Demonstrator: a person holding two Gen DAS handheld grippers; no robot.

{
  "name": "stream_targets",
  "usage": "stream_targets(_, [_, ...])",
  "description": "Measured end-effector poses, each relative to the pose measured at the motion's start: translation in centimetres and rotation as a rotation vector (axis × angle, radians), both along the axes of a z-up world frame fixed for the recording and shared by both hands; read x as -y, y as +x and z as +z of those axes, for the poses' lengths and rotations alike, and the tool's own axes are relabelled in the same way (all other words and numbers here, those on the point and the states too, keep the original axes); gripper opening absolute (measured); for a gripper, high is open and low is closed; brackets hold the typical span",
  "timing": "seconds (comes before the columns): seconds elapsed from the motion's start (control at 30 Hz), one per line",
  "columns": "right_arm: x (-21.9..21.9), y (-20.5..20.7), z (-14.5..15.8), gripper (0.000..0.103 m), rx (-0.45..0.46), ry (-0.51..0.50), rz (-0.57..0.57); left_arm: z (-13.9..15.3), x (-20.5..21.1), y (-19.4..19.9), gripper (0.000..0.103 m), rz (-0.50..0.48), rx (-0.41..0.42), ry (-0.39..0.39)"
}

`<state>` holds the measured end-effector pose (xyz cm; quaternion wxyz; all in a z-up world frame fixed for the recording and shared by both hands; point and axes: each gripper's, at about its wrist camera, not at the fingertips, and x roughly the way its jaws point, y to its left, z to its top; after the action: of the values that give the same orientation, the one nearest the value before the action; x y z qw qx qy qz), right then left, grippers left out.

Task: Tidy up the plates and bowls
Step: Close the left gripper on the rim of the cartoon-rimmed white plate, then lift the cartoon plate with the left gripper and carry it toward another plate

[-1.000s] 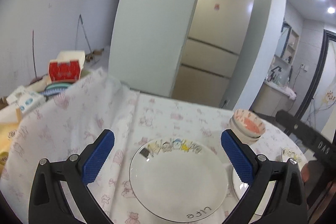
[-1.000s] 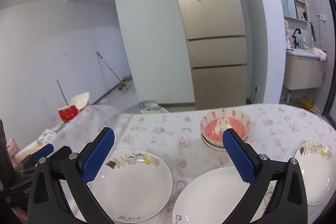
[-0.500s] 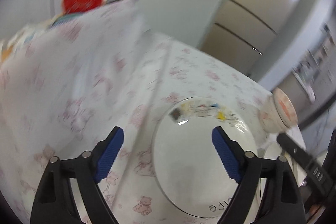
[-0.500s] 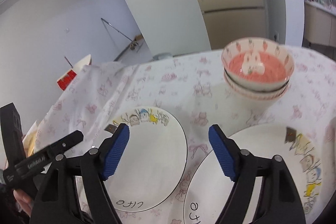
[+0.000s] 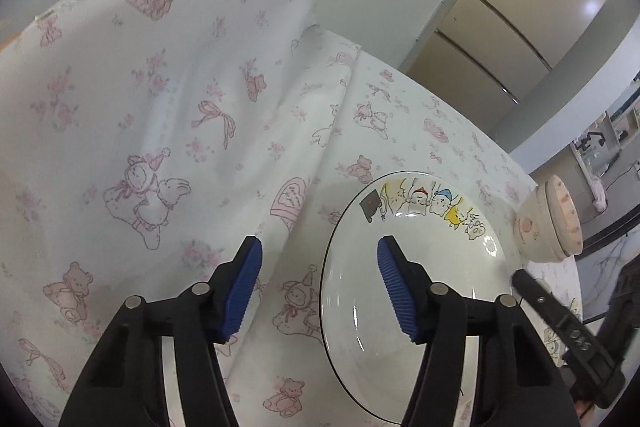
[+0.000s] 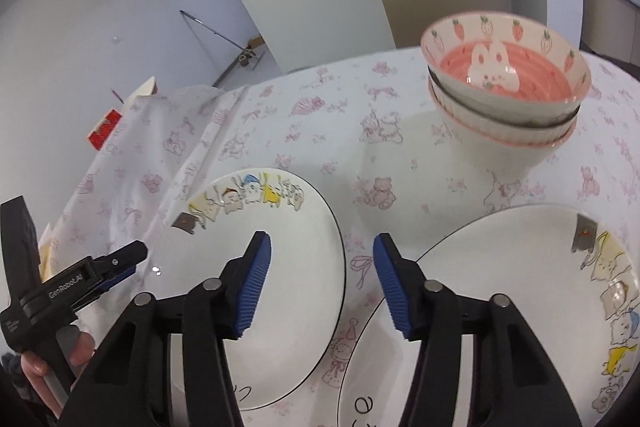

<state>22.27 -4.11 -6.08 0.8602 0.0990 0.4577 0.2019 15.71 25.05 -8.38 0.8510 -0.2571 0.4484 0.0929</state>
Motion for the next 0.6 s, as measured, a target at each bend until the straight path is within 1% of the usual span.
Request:
stream_targets(0.03, [-0.1, 0.2, -0.3, 0.04, -0.01, -0.005, 0.003, -0.2, -0.1, 0.1, 0.055, -0.004, -0.008, -0.015])
stream_targets(0.07, [-0.3, 0.3, -0.5, 0.038, -0.015, -0.009, 0.005, -0.4, -0.2, 0.2, 0.051, -0.009, -0.015, -0.025])
stream_targets(0.1, [-0.4, 0.3, -0.7, 0.036, -0.02, -0.011, 0.006, -0.5, -0.2, 0.3, 0.045, -0.016, -0.021, -0.037])
stream_targets(0.17, [-0.6, 0.3, -0.9, 0.035, -0.025, -0.009, 0.014, -0.9, -0.2, 0.5, 0.043, -0.031, -0.029, -0.065])
stream_targets(0.2, [-0.8, 0.3, -0.9, 0.032, -0.026, -0.014, 0.021, -0.9, -0.1, 0.6, 0.042, -0.036, -0.031, -0.067])
stream_targets(0.23, [-1.0, 0.3, -0.9, 0.031, -0.025, -0.023, 0.025, -1.0, 0.0, 0.6, 0.038, -0.041, -0.032, -0.065])
stream_targets(0.3, [-1.4, 0.2, -1.0, 0.03, -0.021, -0.04, 0.03, -1.2, 0.3, 0.8, 0.035, -0.055, -0.045, -0.059])
stream_targets(0.33, [-1.5, 0.3, -1.2, 0.028, -0.024, -0.045, 0.032, -1.4, 0.4, 0.9, 0.031, -0.06, -0.051, -0.058])
stream_targets(0.43, [-1.6, 0.6, -1.8, 0.025, -0.05, -0.052, 0.033, -1.9, 0.7, 1.2, 0.02, -0.071, -0.078, -0.055])
stream_targets(0.6, [-1.6, 0.8, -2.0, 0.017, -0.059, -0.057, 0.031, -2.2, 1.0, 1.3, 0.015, -0.086, -0.085, -0.038])
